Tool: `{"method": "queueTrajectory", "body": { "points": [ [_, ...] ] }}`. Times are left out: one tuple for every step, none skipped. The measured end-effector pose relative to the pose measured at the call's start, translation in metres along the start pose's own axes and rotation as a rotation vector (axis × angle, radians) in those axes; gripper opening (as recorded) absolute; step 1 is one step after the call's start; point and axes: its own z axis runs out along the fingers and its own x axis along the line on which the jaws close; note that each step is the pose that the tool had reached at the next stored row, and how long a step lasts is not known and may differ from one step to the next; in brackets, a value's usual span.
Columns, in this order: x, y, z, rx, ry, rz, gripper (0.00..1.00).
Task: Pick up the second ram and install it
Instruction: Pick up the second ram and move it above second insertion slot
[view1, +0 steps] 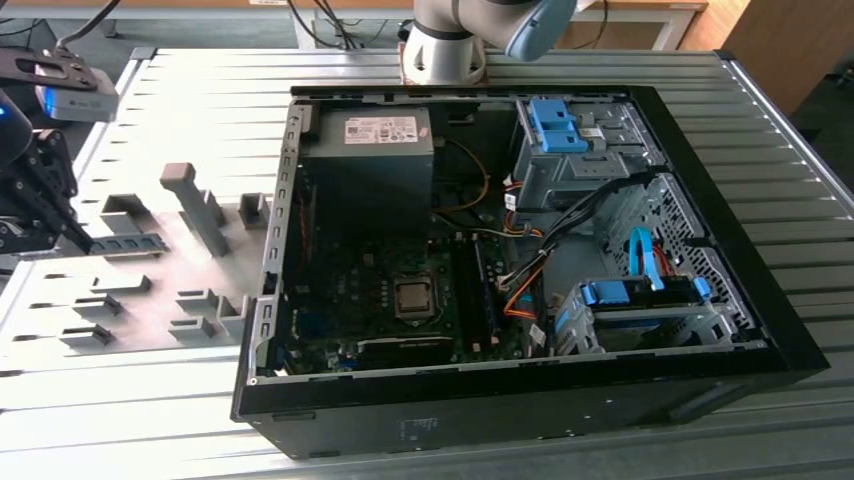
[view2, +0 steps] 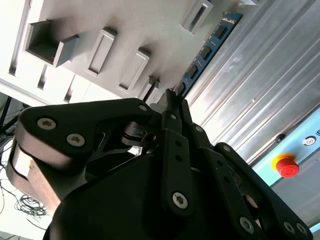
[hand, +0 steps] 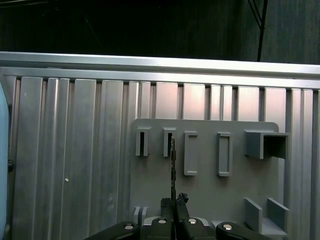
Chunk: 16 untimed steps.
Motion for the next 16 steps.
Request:
{"method": "queueTrajectory", "body": {
  "points": [
    [0.0,0.0,-0.0004,0.0,0.0001,0.0,0.14],
    [0.0,0.0,-0.0007,0.0,0.0001,0.0,0.14],
    [0.0,0.0,-0.0012,-0.0001,0.0001,0.0,0.14],
    [0.0,0.0,-0.0016,0.0,0.0,0.0,0.14],
    [0.0,0.0,-0.002,0.0,0.0,0.0,0.14],
    [0.0,0.0,-0.0022,0.0002,-0.0001,0.0,0.14],
    [0.0,0.0,-0.0024,0.0002,-0.0001,0.0,0.14],
    [0.0,0.0,-0.0027,0.0001,-0.0001,0.0,0.14],
    [0.0,0.0,-0.003,0.0,0.0001,0.0,0.14],
    [0.0,0.0,-0.0032,0.0,0.0,0.0,0.14],
    [0.0,0.0,-0.0035,0.0,0.0,0.0,0.14],
    [0.0,0.0,-0.0037,0.0001,0.0,0.0,0.14],
    [0.0,0.0001,-0.0039,0.0,0.0001,0.0,0.14],
    [0.0,0.0001,-0.0041,0.0,0.0002,0.0,0.14],
    [0.0,0.0,-0.0043,0.0,0.0002,0.0,0.14],
    [0.0,0.0001,-0.0046,0.0,0.0002,0.0,0.14]
  ]
}}
